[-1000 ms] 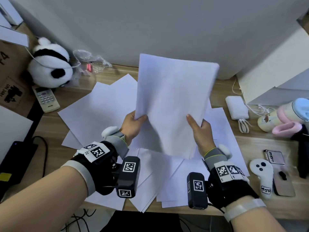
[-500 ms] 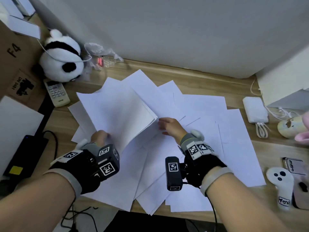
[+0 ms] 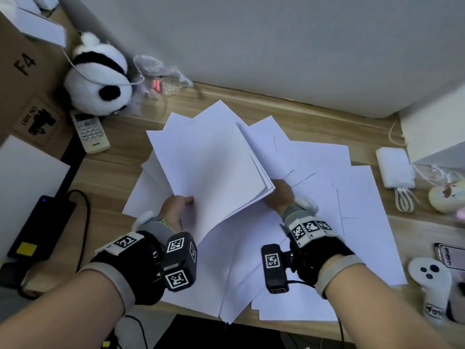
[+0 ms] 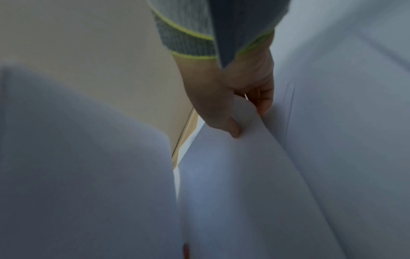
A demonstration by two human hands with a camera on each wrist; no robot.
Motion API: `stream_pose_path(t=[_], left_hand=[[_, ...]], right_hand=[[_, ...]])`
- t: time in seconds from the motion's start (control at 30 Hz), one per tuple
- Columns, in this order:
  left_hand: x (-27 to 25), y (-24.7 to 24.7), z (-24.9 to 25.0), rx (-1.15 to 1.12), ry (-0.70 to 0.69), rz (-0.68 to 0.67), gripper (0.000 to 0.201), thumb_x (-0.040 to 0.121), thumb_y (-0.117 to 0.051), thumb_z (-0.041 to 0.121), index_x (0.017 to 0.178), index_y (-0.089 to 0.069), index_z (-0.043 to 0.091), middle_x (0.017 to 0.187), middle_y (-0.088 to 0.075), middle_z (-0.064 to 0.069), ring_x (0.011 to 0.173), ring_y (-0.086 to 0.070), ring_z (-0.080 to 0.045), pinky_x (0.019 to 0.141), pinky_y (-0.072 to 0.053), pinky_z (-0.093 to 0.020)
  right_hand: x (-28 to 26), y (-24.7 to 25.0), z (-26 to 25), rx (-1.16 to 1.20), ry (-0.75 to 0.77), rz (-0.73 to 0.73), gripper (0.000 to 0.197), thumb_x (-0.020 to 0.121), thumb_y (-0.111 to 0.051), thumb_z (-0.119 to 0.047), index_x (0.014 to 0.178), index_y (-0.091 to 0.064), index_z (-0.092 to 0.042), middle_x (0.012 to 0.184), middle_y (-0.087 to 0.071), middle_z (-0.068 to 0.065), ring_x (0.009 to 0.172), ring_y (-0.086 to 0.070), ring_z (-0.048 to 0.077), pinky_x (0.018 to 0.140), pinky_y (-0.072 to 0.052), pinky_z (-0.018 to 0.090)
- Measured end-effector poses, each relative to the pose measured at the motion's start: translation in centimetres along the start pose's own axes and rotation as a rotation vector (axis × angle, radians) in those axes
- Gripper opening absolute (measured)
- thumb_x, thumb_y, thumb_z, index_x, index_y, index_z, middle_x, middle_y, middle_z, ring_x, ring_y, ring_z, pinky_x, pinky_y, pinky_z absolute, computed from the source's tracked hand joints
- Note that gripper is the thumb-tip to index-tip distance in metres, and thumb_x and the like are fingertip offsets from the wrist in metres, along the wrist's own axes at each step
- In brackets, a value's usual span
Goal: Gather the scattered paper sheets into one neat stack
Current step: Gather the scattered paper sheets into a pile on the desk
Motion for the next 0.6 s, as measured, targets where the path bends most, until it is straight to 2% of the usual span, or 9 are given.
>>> stream_pose_path(t=[0.1, 0.17, 0.2, 0.23, 0.3, 0.33, 0.4, 0.5, 0.6], left_hand=[[-0.4, -0.4, 1.4, -0.01, -0.093, 0.042, 0.039, 0.088, -0.054, 0.009, 0.126, -0.055, 0.001, 0.13, -0.059, -0.012, 0.113, -0.054, -0.028, 0.105, -0.039, -0.039], [-0.6, -0.5, 2.2, 0.011, -0.139, 0.079, 0.039, 0.09, -0.05, 0.004, 0.128, -0.053, 0.0, 0.125, -0.059, -0.011, 0.103, -0.05, -0.023, 0.091, -0.038, -0.032], [-0.4, -0.6, 2.3, 0.033, -0.15, 0.085, 0.039, 0.091, -0.048, 0.003, 0.13, -0.051, -0.002, 0.125, -0.057, -0.011, 0.1, -0.047, -0.02, 0.086, -0.035, -0.029], [-0.3, -0.7, 2.3, 0.06, -0.159, 0.093, 0.04, 0.092, -0.047, 0.001, 0.131, -0.049, -0.003, 0.129, -0.056, -0.014, 0.1, -0.045, -0.019, 0.085, -0.032, -0.028], [-0.3, -1.1, 2.2, 0.126, -0.149, 0.091, 0.041, 0.093, -0.045, 0.0, 0.134, -0.044, -0.007, 0.14, -0.049, -0.018, 0.103, -0.044, -0.02, 0.084, -0.03, -0.027], [-0.4, -1.2, 2.0, 0.174, -0.133, 0.092, 0.042, 0.094, -0.044, 0.0, 0.134, -0.042, -0.009, 0.142, -0.046, -0.019, 0.108, -0.046, -0.023, 0.085, -0.031, -0.028], [-0.4, -1.6, 1.9, 0.256, -0.115, 0.085, 0.041, 0.094, -0.044, 0.0, 0.133, -0.042, -0.011, 0.143, -0.045, -0.022, 0.113, -0.048, -0.028, 0.088, -0.034, -0.031], [-0.1, -1.9, 2.0, 0.317, -0.116, 0.08, 0.042, 0.092, -0.047, 0.0, 0.133, -0.044, -0.009, 0.14, -0.049, -0.023, 0.099, -0.043, -0.021, 0.083, -0.034, -0.028], [0.1, -2.4, 1.5, 0.368, -0.111, 0.047, 0.041, 0.093, -0.046, 0.002, 0.132, -0.044, -0.01, 0.139, -0.049, -0.021, 0.111, -0.05, -0.029, 0.088, -0.035, -0.031]], right_hand=[[0.7, 2.7, 3.0, 0.082, -0.126, 0.093, 0.026, 0.084, -0.052, -0.019, 0.101, -0.068, -0.007, 0.11, -0.068, 0.016, 0.103, -0.062, 0.034, 0.073, -0.039, 0.028], [1.3, 4.1, 4.4, 0.169, -0.124, 0.158, 0.018, 0.074, -0.057, -0.024, 0.079, -0.065, -0.008, 0.096, -0.067, 0.019, 0.093, -0.061, 0.037, 0.069, -0.041, 0.031], [1.5, 4.5, 4.5, 0.179, -0.091, 0.198, 0.021, 0.072, -0.059, -0.025, 0.076, -0.064, -0.004, 0.095, -0.064, 0.02, 0.093, -0.058, 0.037, 0.072, -0.043, 0.034], [1.8, 4.9, 4.4, 0.178, -0.061, 0.231, 0.026, 0.074, -0.06, -0.024, 0.083, -0.065, 0.0, 0.107, -0.061, 0.019, 0.103, -0.055, 0.037, 0.081, -0.044, 0.036], [2.4, 5.0, 3.7, 0.201, -0.023, 0.242, 0.035, 0.08, -0.062, -0.022, 0.109, -0.063, -0.002, 0.138, -0.046, 0.012, 0.128, -0.04, 0.033, 0.104, -0.033, 0.034], [2.9, 4.8, 3.4, 0.219, -0.002, 0.223, 0.038, 0.082, -0.063, -0.023, 0.115, -0.061, -0.005, 0.146, -0.039, 0.009, 0.134, -0.034, 0.029, 0.108, -0.028, 0.032], [3.9, 4.2, 2.7, 0.24, 0.032, 0.197, 0.039, 0.081, -0.063, -0.023, 0.115, -0.06, -0.006, 0.145, -0.041, 0.008, 0.133, -0.037, 0.026, 0.106, -0.03, 0.029], [4.5, 3.9, 2.6, 0.373, 0.011, 0.203, 0.039, 0.077, -0.064, -0.018, 0.114, -0.056, -0.01, 0.13, -0.056, 0.007, 0.118, -0.052, 0.026, 0.089, -0.039, 0.027], [4.1, 3.8, 3.0, 0.475, -0.034, 0.167, 0.049, 0.079, -0.064, -0.013, 0.125, -0.047, -0.013, 0.127, -0.055, 0.007, 0.113, -0.055, 0.027, 0.086, -0.04, 0.028]])
Point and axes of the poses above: each hand's wrist, its own x-axis towards the middle knuckle, its own y-axis out of the back of the hand, z = x × y, the point moved 6 cm from there along x, towards the middle knuckle
